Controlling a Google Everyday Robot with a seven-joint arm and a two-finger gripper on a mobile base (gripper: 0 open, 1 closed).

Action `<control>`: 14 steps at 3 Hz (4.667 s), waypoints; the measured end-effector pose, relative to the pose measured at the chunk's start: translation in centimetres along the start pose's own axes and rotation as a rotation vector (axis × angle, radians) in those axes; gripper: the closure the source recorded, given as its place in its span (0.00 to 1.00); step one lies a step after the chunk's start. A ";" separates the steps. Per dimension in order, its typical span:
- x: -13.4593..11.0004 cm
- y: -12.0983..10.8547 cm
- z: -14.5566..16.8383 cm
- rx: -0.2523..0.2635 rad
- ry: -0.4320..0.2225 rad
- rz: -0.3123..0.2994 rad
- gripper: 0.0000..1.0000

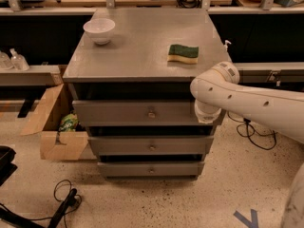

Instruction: Open top drawer

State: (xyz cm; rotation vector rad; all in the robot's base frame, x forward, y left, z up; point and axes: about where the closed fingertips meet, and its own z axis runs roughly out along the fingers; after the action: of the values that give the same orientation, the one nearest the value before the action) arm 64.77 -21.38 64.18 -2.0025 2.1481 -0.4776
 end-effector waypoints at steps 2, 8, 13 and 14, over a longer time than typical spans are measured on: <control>0.0 -0.1 -0.3 0.000 0.000 0.000 0.59; 0.4 -2.3 -2.5 -0.075 0.039 -0.019 0.00; -0.7 0.8 -2.2 -0.086 0.063 -0.058 0.64; -0.7 0.6 -3.0 -0.086 0.063 -0.058 0.94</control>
Offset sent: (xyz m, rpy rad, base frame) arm 0.0000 0.0000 0.0001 0.0000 0.0000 0.0000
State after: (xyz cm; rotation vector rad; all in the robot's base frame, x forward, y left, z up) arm 63.30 -20.35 66.69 -2.1284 2.1879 -0.4705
